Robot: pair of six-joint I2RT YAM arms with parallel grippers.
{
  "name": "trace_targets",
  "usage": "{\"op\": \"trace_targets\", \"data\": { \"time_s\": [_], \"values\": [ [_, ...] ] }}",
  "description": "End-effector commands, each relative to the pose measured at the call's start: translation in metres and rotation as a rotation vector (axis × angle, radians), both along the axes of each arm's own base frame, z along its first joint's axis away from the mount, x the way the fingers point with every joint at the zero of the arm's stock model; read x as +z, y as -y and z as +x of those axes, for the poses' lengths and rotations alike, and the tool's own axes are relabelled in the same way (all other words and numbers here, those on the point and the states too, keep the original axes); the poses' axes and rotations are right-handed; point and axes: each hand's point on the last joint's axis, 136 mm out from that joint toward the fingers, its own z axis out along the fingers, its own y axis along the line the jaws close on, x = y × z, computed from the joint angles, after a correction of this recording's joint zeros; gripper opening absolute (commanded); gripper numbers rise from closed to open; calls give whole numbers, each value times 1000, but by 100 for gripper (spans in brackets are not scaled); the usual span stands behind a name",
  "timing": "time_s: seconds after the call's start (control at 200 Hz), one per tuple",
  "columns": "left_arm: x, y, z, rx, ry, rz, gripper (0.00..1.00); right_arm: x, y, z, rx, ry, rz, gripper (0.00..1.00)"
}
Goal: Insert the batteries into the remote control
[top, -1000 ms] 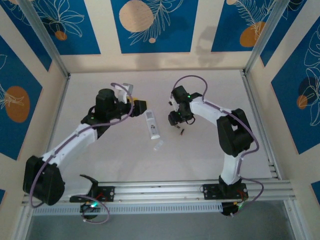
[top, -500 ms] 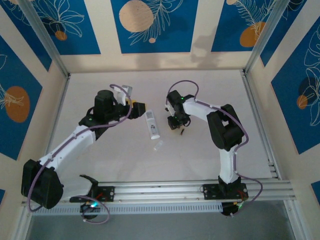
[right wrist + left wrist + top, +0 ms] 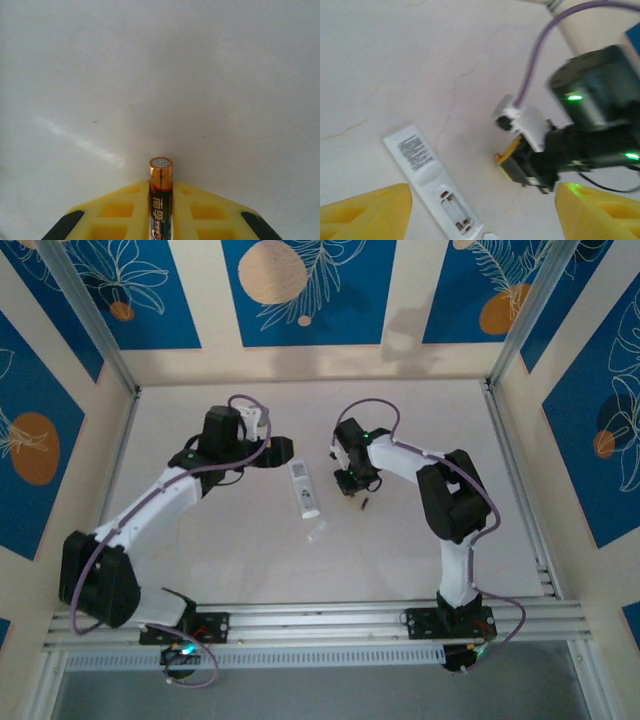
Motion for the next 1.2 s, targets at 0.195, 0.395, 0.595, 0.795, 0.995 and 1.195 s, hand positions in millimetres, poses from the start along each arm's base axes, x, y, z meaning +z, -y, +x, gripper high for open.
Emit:
{"op": "trace_targets", "data": {
  "time_s": [0.195, 0.395, 0.595, 0.795, 0.995, 1.195],
  "values": [
    [-35, -2, 16, 121, -249, 49, 72, 119, -48, -6, -229, 258, 449, 20],
    [-94, -6, 46, 229, -434, 219, 64, 100, -74, -10, -273, 319, 443, 19],
    [-125, 19, 57, 197, -521, 145, 62, 60, -107, -17, -177, 286, 403, 18],
    [-131, 15, 64, 214, -493, 163, 62, 53, -111, -18, -200, 257, 396, 19],
    [-81, 2, 61, 211, -374, 140, 63, 55, -92, -28, -181, 198, 297, 24],
    [-42, -28, 36, 252, -311, 102, 63, 53, -85, -44, -141, 58, 181, 25]
  ]
}}
